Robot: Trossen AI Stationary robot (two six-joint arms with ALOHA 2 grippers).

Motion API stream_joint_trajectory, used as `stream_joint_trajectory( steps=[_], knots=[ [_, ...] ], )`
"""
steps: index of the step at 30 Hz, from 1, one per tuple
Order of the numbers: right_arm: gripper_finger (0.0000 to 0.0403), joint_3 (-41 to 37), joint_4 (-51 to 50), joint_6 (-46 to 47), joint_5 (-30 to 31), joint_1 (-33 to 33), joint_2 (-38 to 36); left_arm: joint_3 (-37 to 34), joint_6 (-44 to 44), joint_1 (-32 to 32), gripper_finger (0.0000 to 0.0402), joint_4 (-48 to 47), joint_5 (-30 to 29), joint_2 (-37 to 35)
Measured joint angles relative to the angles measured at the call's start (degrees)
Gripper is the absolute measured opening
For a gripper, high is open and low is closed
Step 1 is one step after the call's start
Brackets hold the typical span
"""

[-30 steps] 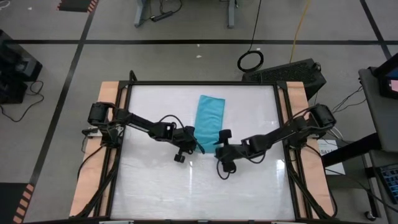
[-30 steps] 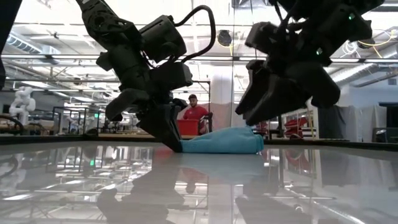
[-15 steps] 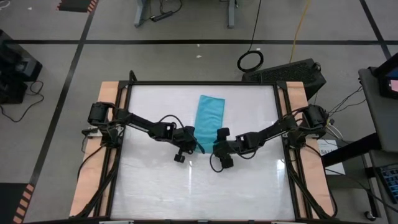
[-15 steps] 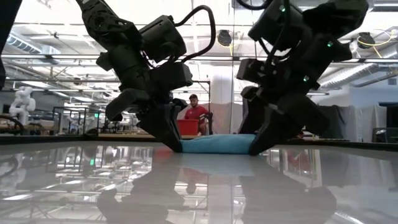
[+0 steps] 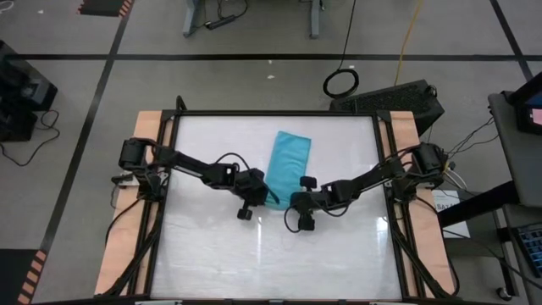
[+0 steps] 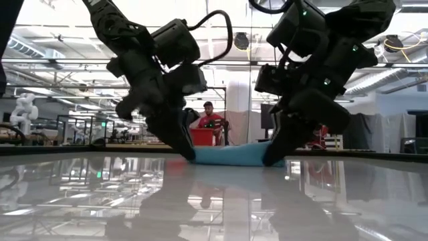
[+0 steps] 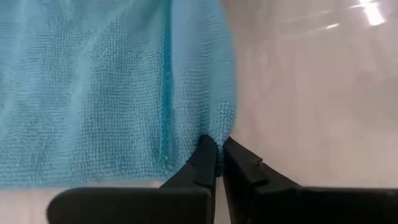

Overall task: Roll towel
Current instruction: Roll the blue microfiber towel

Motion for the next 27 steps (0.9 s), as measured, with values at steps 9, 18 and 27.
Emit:
stream_joint_trajectory(
  steps=[9,18,27],
  knots=[
    [0.0004,-0.2,-3.6,3.5,-0.7,1.2,-5.1,1.4,-4.9,1.2,0.0017,0.8,15.3,-0.5],
    [0.0002,-0.6,-2.9,13.9,-14.3,-0.2,-5.4,1.6,-22.8,5.1,0.0017,1.1,23.0,-0.1],
    [0.0002,-0.6,-3.2,19.3,-21.6,-1.9,-5.4,1.7,-33.6,5.6,0.0017,2.4,27.6,3.7]
  ],
)
